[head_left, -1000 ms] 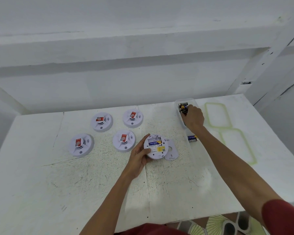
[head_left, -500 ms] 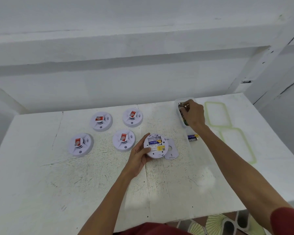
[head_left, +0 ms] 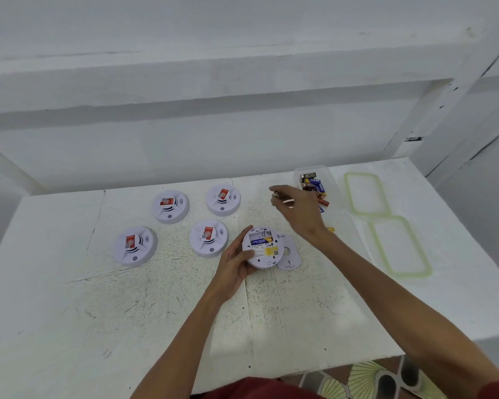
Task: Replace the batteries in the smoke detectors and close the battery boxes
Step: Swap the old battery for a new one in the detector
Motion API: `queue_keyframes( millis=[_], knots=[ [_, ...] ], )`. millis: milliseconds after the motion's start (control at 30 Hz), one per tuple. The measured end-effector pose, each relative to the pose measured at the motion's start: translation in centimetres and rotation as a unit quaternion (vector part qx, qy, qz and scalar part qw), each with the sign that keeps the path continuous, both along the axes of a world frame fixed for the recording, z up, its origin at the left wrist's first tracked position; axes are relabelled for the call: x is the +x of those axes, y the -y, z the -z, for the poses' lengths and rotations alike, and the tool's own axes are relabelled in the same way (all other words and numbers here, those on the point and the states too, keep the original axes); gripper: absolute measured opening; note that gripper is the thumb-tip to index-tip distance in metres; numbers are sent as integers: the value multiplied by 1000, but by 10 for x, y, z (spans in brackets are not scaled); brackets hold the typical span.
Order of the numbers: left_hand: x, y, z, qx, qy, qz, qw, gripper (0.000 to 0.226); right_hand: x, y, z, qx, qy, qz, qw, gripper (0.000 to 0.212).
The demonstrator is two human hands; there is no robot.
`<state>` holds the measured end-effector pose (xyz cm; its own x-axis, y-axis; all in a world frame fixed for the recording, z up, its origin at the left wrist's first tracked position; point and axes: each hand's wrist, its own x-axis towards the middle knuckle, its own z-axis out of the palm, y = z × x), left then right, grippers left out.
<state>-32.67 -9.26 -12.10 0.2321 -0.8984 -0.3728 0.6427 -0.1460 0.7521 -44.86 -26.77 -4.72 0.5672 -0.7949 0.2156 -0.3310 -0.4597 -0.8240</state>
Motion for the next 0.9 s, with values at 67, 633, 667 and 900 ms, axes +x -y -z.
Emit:
queue_keyframes(
  millis=[67,633,667,900],
  knots=[
    [0,0,-1,0,-1,0,1000,65,2,-12,0,-22,-15,-44,999,32],
    [-1,-2,0,1,9,-5,1000,55,4,-45,27,-205,-137,-168,954,20],
    [-1,-2,0,0,10,-4,1000,55,4,-46,29,-200,-136,-164,956,20],
    [0,-1,1,-7,19,2,1000,57,4,-56,30,-82,-97,-98,987,27]
  ],
)
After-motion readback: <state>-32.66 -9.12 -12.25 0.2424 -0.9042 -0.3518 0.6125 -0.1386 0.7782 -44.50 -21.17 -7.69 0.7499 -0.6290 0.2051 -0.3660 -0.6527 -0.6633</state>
